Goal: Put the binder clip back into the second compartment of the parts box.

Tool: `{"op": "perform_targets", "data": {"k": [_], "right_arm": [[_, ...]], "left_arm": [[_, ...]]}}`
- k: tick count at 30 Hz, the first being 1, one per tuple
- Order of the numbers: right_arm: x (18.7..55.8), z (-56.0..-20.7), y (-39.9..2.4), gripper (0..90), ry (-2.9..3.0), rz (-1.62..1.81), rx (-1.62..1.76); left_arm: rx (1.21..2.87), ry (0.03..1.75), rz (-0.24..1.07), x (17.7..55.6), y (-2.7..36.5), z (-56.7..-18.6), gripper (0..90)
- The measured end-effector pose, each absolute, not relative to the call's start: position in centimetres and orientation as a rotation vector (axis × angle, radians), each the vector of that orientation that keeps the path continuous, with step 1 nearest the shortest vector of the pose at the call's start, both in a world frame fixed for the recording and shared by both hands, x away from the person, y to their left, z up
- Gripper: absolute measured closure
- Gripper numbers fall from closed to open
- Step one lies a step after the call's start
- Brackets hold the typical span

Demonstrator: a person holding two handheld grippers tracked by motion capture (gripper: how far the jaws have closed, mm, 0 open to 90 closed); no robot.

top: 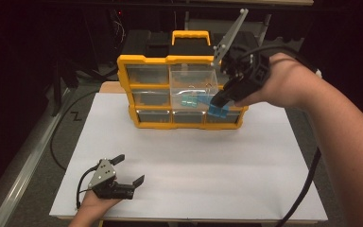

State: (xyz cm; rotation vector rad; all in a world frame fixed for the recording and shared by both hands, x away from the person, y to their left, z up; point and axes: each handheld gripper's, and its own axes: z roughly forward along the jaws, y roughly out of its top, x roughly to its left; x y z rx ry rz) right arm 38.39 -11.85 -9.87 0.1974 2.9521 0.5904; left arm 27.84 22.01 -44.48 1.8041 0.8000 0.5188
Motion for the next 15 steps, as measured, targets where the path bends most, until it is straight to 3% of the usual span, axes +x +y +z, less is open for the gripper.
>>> {"op": "perform_targets", "data": {"k": [15], "right_arm": [[42.3, -7.9, -7.0, 90.0, 2.878, 0.586, 0.18]], "left_arm": [[1.796, 0.796, 0.512, 27.9, 22.1, -44.5, 0.8]]}}
